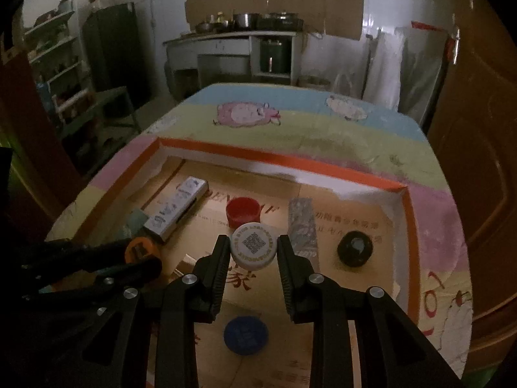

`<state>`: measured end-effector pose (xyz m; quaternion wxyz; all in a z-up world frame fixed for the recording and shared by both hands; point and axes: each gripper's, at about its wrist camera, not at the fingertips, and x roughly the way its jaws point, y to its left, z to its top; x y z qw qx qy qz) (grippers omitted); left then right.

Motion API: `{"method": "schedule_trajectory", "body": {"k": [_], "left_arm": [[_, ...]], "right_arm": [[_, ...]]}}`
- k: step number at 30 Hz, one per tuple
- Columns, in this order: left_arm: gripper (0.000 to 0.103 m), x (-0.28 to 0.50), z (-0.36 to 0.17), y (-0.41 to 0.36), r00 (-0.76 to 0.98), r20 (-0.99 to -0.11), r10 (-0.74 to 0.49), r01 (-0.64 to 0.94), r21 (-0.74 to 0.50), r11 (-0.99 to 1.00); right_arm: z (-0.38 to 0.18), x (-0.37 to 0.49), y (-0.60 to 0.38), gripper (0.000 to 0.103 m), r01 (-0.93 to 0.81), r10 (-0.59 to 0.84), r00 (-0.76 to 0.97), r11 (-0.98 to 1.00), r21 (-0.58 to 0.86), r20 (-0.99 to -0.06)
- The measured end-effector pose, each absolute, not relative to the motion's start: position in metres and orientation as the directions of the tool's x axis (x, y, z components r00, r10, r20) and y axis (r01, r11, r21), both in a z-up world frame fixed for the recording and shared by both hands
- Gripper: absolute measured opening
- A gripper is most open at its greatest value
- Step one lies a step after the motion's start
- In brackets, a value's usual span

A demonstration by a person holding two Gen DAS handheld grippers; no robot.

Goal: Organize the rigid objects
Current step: 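Lower and release the white cap with the right tool while the left tool releases the orange cap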

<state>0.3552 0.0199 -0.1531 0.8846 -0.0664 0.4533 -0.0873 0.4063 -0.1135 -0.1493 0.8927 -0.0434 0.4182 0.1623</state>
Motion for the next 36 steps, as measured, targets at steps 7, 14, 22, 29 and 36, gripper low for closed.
{"method": "schedule_trajectory", "body": {"k": [7,14,22,29,36], "left_arm": [[0.031,0.354,-0.155,0.019,0.574,-0.791,-0.211,0.096,-0.191,0.977],[0.031,0.353,-0.154,0.019,0.577,-0.791,-0.204,0.099,-0.181,0.979],[0.031,0.352,-0.155,0.018,0.582,-0.787,-0.203,0.101,-0.178,0.979],[0.031,0.355,-0.156,0.023,0.583,-0.778,-0.234,0.096,-0.220,0.971],[0.040,0.354,-0.150,0.024,0.604,-0.761,-0.236,0.089,-0.230,0.969]], "right_arm": [[-0.159,0.410,-0.111,0.030,-0.331,0.257,0.580,0.942,0.065,-0.773],[-0.164,0.411,-0.108,0.030,-0.340,0.261,0.559,0.938,0.070,-0.787],[-0.171,0.415,-0.107,0.031,-0.344,0.267,0.536,0.936,0.081,-0.801],[-0.174,0.415,-0.107,0.031,-0.344,0.267,0.536,0.935,0.082,-0.801],[-0.167,0.410,-0.108,0.035,-0.342,0.273,0.553,0.936,0.085,-0.787]]}}
